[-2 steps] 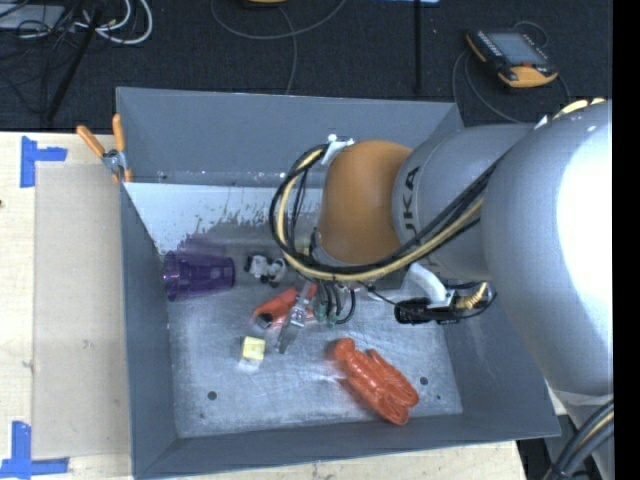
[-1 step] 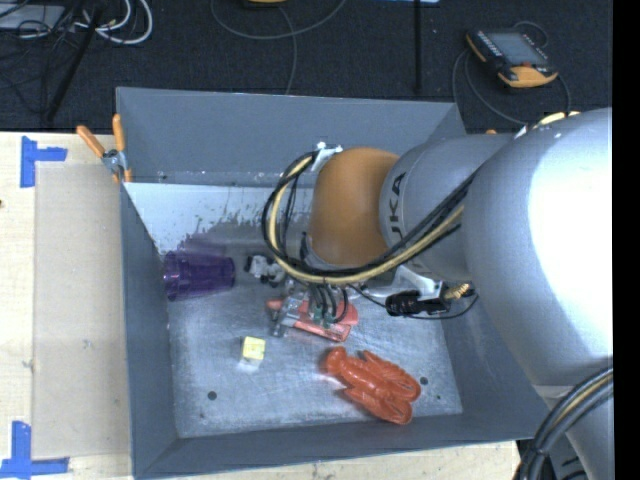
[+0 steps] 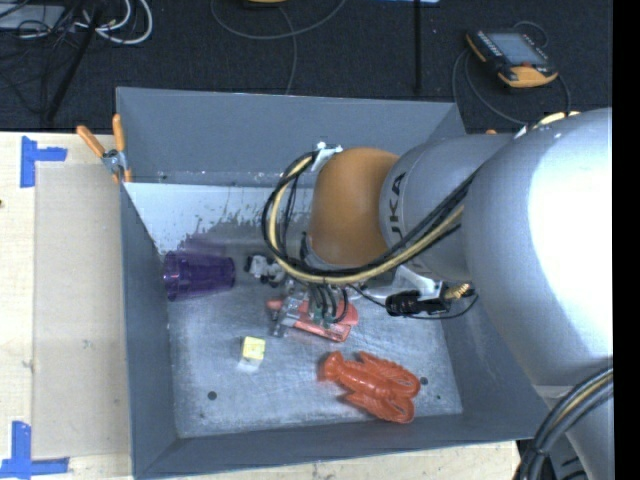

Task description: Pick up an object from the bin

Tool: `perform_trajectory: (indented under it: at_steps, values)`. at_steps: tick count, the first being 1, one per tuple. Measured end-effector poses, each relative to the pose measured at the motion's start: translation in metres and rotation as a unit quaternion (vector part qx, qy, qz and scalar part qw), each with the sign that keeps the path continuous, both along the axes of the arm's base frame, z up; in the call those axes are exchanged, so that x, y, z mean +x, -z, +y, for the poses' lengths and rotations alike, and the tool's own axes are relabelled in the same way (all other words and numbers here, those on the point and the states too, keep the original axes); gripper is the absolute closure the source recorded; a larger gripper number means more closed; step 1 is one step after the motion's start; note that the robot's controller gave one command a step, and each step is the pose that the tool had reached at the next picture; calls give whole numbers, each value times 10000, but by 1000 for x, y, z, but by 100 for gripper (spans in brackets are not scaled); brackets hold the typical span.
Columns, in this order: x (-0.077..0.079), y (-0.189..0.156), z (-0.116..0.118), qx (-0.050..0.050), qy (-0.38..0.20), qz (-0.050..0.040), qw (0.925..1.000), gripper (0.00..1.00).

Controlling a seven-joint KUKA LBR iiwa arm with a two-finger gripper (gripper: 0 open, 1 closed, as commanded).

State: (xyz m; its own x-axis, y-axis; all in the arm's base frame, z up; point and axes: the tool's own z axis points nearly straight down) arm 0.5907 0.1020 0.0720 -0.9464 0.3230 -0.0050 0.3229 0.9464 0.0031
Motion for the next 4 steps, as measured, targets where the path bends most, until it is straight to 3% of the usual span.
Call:
perform_trajectory:
  at_steps: [1,2,3,4]
  values:
    - [1,-40,1,-14,90,79,9999,100]
    - [3,-78,15,-2,133,9,9999,100]
    - [8,-90,2,-7,72,45,10000,100]
    - [5,-126,15,-14,170,47,9998,100]
